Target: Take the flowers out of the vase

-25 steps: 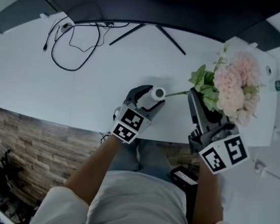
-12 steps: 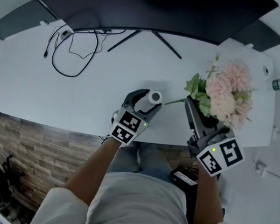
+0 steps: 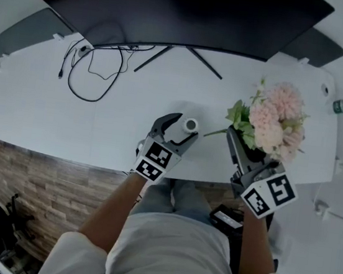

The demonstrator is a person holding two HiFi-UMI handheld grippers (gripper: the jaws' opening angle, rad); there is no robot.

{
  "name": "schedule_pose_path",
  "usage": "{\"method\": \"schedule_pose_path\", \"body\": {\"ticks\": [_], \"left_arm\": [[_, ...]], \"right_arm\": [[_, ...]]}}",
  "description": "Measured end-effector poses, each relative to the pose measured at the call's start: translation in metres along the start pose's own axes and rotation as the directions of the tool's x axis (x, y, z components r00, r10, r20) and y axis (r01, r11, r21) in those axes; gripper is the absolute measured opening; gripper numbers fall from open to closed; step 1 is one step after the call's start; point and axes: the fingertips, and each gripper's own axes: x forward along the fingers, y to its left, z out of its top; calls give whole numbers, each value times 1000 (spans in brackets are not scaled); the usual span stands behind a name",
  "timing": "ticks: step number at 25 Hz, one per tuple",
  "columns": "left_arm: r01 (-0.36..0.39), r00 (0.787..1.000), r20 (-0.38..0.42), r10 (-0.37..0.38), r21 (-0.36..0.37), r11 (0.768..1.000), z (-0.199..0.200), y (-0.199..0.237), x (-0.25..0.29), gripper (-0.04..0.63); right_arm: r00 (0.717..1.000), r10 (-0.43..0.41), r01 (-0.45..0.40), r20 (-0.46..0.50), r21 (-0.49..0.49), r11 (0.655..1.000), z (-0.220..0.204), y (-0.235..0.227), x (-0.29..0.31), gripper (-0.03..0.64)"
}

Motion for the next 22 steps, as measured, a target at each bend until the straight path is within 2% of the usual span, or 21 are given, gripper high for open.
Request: {"method": "schedule_pose_path", "body": {"ticks": [4,8,12,17,22], "left_arm": [[1,1000,8,-1,17,1000,7,-1,-12,285],[-17,999,48,18,-16,1000,24,2,-26,274],[-12,996,83,16,-43,999,44,-1,-42,229],[-39,991,122,45,-49,998,65,0,-63,118],[-61,986,153,69,-57,997,75,-1,-75,53]], "right_arm": [[1000,0,0,5,-6,1000,1,0,0,95],[1000,6,-6,-2,-14,1000,0,0,0,95],[1000,6,-6,-13,-14,1000,0,0,-2,95],[999,21,-21,-30,-20,1000,1,6,-5,95],[999,36,-37,-33,-20,999,5,15,-10,95]]}}
